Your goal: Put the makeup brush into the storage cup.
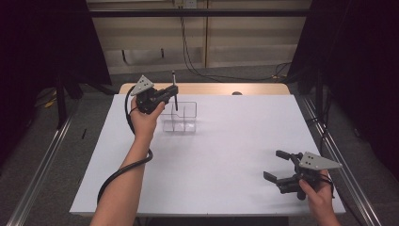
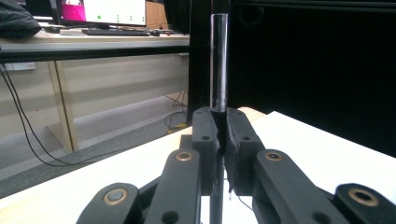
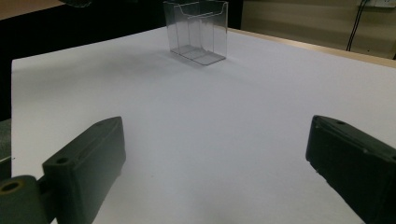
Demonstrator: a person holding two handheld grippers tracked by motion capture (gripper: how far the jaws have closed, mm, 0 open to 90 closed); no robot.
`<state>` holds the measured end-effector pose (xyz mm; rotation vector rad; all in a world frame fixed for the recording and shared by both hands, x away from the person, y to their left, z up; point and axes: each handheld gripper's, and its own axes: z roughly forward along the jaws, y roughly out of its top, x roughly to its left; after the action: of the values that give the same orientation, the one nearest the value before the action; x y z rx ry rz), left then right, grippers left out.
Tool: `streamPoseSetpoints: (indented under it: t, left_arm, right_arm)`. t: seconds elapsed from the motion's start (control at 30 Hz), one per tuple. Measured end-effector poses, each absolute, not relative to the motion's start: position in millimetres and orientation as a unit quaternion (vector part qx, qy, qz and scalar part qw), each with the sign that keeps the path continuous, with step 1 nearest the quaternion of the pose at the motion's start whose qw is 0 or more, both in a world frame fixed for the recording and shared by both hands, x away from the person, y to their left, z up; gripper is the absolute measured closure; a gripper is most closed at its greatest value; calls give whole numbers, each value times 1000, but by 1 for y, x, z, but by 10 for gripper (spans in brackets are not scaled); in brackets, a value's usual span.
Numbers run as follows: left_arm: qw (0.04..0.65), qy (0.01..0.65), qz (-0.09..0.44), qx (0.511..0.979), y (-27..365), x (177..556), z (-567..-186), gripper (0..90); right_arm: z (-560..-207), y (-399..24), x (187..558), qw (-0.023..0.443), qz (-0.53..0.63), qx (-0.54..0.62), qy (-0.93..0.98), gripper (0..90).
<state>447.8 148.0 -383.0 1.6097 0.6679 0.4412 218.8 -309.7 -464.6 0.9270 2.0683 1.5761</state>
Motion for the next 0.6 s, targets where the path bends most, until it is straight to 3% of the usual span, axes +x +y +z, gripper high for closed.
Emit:
streamPoseSetpoints:
  t: [0.6]
  left_arm:
    - [617,295,191,704,145,449,-392,834]
  right_arm:
    - [-465,-310,219,189,561,329,736,46]
